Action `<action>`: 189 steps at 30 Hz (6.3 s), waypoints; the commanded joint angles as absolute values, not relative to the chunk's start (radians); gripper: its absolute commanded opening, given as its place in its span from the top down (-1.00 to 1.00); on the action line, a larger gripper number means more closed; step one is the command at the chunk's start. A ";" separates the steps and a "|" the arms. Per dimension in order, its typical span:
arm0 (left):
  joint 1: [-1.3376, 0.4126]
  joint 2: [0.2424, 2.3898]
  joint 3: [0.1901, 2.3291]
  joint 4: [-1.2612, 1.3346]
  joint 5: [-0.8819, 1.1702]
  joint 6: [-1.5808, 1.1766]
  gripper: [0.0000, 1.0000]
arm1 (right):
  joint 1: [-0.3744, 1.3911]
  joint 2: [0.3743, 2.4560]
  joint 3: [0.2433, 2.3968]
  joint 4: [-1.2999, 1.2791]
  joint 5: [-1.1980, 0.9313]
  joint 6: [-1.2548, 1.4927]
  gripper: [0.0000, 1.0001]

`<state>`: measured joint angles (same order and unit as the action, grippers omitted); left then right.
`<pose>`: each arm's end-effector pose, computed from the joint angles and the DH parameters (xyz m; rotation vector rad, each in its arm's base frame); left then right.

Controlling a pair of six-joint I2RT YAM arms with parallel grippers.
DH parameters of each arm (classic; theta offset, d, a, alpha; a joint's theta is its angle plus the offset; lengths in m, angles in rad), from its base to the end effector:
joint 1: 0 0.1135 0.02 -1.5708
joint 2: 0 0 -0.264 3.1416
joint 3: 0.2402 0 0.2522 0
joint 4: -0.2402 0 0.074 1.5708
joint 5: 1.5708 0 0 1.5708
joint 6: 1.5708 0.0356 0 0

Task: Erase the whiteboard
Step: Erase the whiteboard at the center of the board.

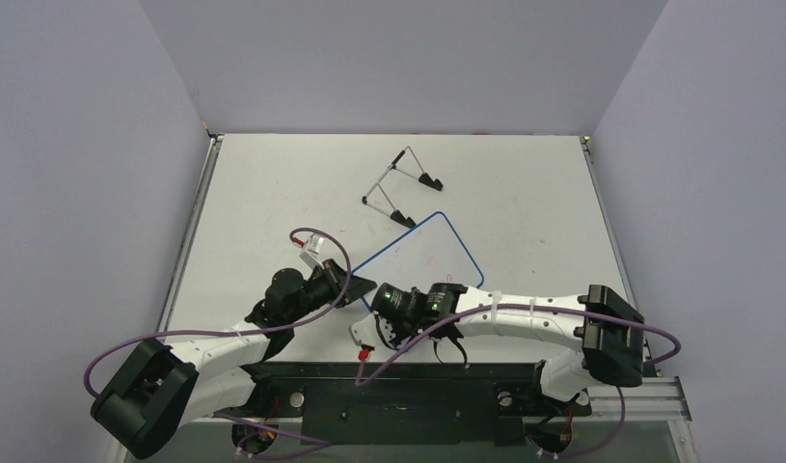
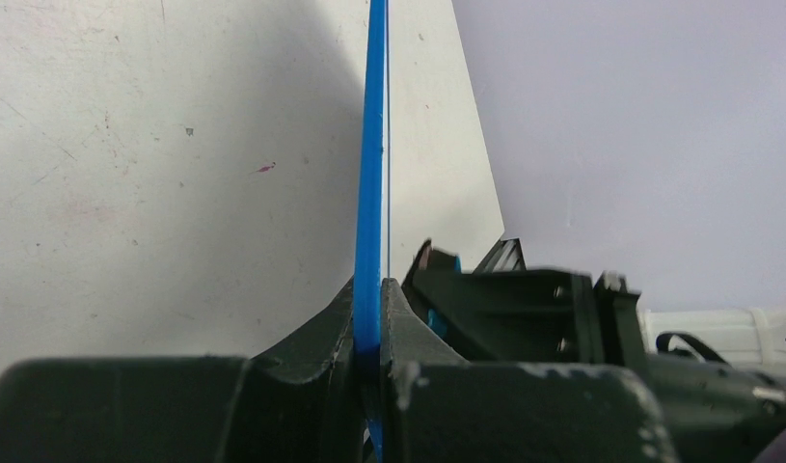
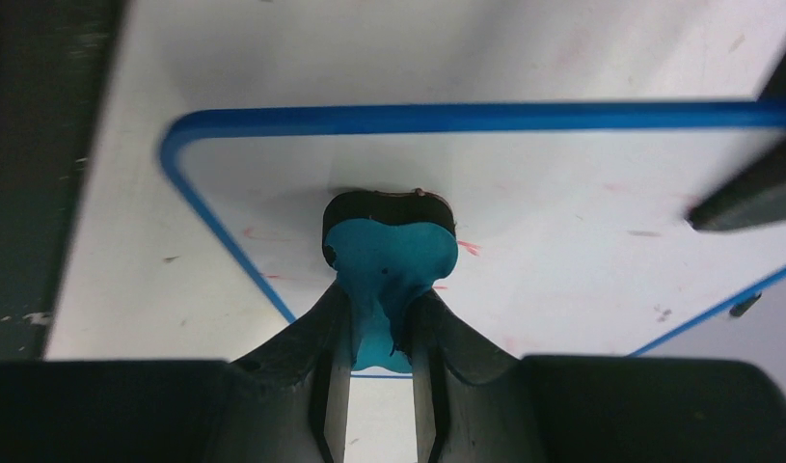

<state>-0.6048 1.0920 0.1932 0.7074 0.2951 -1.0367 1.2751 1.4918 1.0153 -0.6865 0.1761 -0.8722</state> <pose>0.1619 -0.1245 0.1729 -0.1872 1.9863 -1.3957 0.0898 0.2733 0.2175 -2.3543 1.3336 -0.1221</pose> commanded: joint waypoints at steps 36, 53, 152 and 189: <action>-0.606 1.109 0.205 0.847 0.350 -1.058 1.00 | 1.307 1.413 0.941 -0.730 -0.014 -0.926 1.00; -0.605 1.120 0.212 0.852 0.364 -1.055 1.00 | 1.218 1.413 0.963 -0.723 -0.083 -0.927 1.00; -0.601 1.072 0.199 0.827 0.365 -1.037 1.00 | 1.385 1.390 0.865 -0.610 0.193 -0.870 1.00; -0.592 1.050 0.186 0.831 0.371 -1.043 1.00 | 1.083 1.375 0.874 -0.642 0.009 -0.874 1.00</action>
<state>-0.5938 1.0744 0.1684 0.7223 0.3420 -1.0294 1.0283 1.4155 0.9234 -0.6250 0.0605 -0.8536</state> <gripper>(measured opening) 0.029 0.197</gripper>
